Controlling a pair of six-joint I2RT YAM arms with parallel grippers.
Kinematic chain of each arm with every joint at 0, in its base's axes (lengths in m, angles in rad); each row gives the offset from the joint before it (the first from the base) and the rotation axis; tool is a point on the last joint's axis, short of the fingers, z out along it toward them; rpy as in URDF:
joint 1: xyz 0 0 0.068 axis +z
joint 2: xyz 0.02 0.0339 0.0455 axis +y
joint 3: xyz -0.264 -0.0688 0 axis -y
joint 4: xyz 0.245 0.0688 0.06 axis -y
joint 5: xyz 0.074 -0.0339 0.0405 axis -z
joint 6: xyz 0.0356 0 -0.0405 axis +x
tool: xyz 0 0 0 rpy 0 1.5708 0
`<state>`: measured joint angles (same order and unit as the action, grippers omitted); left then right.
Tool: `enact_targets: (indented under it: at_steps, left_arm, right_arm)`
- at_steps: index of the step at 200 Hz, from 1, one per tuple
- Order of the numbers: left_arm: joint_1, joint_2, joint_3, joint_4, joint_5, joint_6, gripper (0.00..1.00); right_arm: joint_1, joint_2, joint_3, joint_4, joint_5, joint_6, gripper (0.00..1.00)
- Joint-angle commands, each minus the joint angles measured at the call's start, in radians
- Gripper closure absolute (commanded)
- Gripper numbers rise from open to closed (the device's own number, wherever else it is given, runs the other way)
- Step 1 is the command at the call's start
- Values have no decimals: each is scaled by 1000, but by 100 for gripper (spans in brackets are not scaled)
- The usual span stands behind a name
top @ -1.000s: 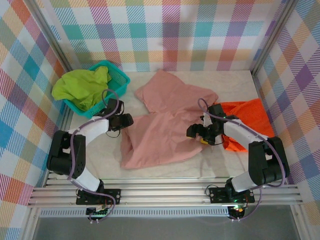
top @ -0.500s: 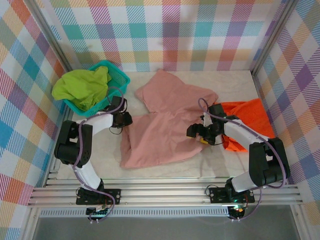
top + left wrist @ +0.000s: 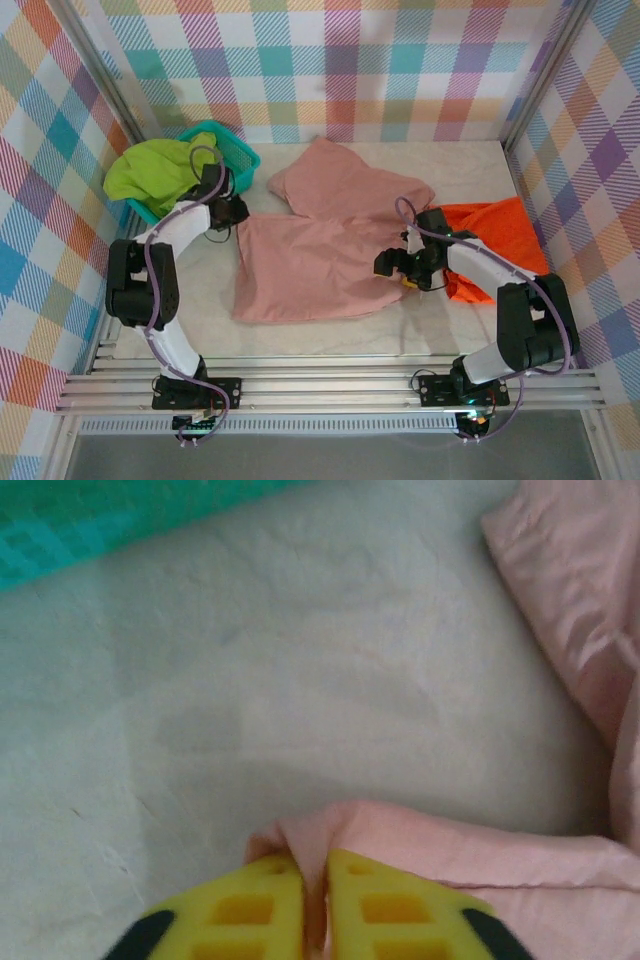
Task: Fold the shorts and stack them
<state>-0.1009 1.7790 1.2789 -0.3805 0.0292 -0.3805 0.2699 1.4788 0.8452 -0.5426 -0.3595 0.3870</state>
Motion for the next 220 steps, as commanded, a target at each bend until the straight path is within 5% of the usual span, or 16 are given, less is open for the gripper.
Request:
enact_targets:
  at_steps: [1,29,91,162,220]
  left_arm:
    - [37,29,56,-81,56,27,66]
    - [47,-57,67,-98,131,29,35]
    - [-107,-500,-336,-17,195,-177,12]
    - [-384,-573,-606,93,118,-319,7]
    - [-421,-541,-705,121,-18,-308,0]
  right_arm:
    - [0,13,-15,-14,8,-12,11]
    - [0,-10,-6,4,-50,5,11]
    - [1,-172,6,55,-134,57,10]
    - [1,-164,-15,38,-35,95,9]
    - [0,-60,-57,62,-13,89,10]
